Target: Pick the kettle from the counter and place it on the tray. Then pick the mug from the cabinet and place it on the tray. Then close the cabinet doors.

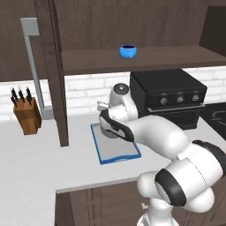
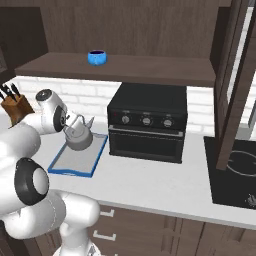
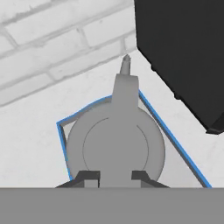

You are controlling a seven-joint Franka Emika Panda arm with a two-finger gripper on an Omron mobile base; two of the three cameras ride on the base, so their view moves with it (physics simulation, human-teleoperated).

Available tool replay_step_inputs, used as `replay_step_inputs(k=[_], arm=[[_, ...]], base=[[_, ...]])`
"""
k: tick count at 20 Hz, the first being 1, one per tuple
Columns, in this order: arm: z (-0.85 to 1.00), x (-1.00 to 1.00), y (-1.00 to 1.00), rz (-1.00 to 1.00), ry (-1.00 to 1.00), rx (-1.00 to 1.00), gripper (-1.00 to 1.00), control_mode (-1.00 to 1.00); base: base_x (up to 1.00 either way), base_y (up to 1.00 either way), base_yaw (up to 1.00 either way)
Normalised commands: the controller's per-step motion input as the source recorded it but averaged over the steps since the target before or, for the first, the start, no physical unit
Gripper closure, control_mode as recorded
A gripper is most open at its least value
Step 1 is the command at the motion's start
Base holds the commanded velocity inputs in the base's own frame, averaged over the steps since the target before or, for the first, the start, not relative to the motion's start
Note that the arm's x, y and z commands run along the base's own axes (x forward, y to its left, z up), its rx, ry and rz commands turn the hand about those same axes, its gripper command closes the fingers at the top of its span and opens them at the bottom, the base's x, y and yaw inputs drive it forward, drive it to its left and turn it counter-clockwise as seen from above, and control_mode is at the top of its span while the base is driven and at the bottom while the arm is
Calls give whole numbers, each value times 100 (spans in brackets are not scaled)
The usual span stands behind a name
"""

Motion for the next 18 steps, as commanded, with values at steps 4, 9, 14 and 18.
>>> replay_step_inputs(k=[4,9,14,18], arm=[[-15,39,0,1,10,0,100,-100],[-15,26,0,1,0,0,100,-100],[-24,2,0,1,0,-3,100,-100],[-20,3,0,0,0,-3,100,-100]], base=[[0,0,0],[0,0,0],[0,0,0],[0,0,0]])
